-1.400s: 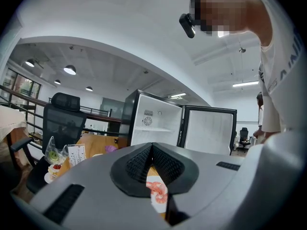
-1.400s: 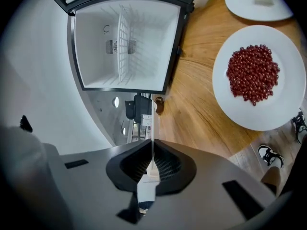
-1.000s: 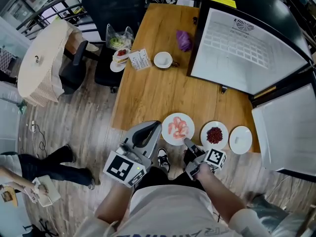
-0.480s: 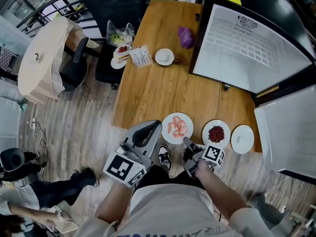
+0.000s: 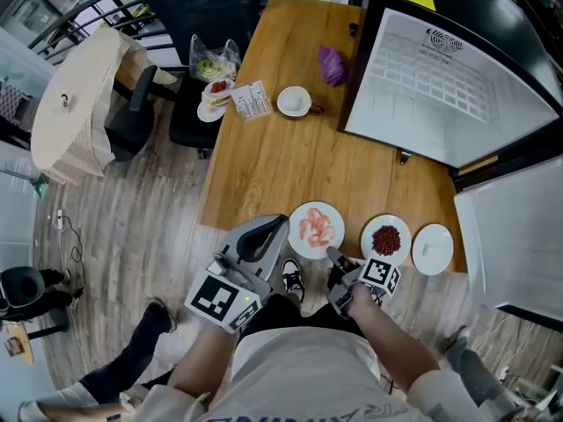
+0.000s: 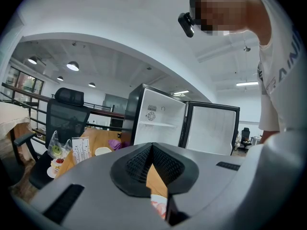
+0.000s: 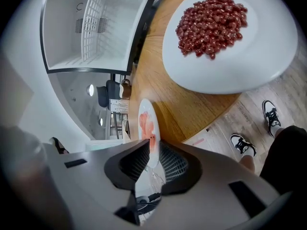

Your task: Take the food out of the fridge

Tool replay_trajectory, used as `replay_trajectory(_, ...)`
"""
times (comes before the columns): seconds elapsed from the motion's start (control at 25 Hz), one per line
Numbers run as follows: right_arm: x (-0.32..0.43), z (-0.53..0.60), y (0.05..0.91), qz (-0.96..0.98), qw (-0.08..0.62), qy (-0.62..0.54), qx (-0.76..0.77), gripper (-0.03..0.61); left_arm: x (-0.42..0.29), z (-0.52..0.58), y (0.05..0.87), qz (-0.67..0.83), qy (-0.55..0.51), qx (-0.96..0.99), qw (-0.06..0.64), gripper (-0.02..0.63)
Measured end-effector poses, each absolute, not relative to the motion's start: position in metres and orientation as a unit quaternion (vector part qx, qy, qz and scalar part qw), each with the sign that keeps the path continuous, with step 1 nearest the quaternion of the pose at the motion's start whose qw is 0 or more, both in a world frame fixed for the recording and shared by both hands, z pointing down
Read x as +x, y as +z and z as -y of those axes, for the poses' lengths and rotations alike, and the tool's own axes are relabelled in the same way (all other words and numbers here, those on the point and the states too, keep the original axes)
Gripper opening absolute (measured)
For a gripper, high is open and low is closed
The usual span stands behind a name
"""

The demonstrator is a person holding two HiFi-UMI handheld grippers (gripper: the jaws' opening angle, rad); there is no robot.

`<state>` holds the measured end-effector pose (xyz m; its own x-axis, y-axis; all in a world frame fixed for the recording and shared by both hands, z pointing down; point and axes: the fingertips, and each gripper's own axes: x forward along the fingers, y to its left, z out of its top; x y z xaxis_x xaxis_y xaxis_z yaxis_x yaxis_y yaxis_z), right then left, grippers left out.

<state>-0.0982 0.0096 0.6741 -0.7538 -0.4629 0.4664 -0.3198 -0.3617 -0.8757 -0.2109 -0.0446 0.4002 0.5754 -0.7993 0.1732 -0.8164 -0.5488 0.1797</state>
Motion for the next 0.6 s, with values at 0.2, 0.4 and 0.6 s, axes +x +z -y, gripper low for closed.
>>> replay_trajectory(0.2,-0.101,-0.012,0.677,-0.563,0.034,-0.752,-0.342,0.094,-0.210,0.046,0.402,0.459,0.038,0.879,0.122,0.008)
replay_trajectory(0.4,-0.104,-0.017,0.680,-0.566,0.005,-0.753,-0.335,0.095,-0.207,0.046,0.403,0.457,0.039,0.880,0.122,0.008)
replay_trajectory(0.6,-0.101,-0.025,0.684,-0.556,-0.008,-0.761,-0.335,0.097,-0.202,0.047,0.400,0.453,0.038,0.883,0.121,0.008)
